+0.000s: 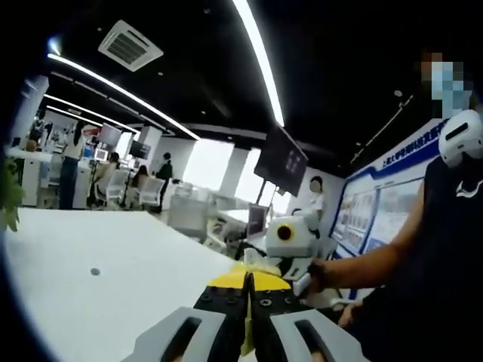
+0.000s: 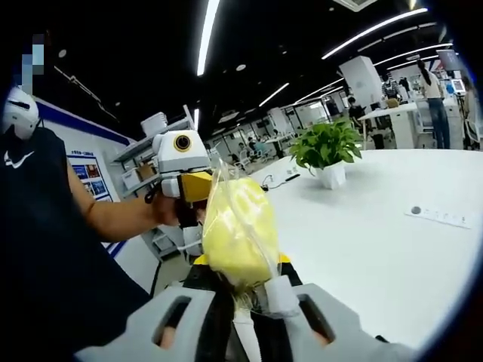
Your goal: Compare the silicone blocks by pressing each to a similar depth, holding the contact briefly, and releasing to observe deformation and rebound differences across the visible hardness samples.
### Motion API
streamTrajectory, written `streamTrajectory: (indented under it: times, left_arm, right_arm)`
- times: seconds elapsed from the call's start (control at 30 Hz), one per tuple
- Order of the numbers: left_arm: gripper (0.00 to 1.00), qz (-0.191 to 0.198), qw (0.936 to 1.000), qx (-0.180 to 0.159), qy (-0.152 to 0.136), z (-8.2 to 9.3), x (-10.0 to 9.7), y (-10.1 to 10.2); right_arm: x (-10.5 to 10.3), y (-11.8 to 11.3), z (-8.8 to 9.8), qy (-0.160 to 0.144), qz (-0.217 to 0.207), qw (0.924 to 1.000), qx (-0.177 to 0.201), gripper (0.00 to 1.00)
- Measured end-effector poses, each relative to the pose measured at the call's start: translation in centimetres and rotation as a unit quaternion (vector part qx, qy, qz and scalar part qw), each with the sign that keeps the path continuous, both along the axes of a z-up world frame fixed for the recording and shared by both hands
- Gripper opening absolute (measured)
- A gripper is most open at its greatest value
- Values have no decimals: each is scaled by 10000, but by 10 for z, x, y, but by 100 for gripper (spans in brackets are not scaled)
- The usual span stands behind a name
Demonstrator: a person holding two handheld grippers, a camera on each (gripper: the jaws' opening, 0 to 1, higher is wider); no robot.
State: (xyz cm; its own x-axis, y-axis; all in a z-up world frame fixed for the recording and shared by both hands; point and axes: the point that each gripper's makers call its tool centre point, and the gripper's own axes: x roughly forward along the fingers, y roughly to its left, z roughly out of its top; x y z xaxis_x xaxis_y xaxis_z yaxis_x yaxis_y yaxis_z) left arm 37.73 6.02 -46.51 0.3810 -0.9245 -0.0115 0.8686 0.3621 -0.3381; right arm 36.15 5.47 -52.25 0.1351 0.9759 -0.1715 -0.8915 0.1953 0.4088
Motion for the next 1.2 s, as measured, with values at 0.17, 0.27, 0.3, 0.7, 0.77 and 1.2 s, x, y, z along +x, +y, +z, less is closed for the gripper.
streamTrajectory:
  times: [0.17,0.27,0.3,0.7,0.77,1.2]
  left_arm:
    - [0,-56,10000,-39,-29,2,-3,-3]
    - [0,-115,9999,-93,41,4,-6,-3]
    - [0,-114,9999,-90,39,4,-7,-3]
    - [0,-110,9999,-42,47,7,-4,-2]
    - [0,-45,9998,-41,175,5,-3,-2]
    - [0,273,9983,-453,243,18,7,23]
  right_arm:
    - [-4,-4,3,118,68,9999,-1,1]
    - [-9,-3,5,140,144,9997,-117,0]
    - [-8,-4,6,104,112,9998,-145,0]
    - [-2,-3,6,-22,-44,10000,-3,2]
    - [0,-2,4,30,-62,10000,51,2]
    - [15,17,9,-767,-366,9957,367,37]
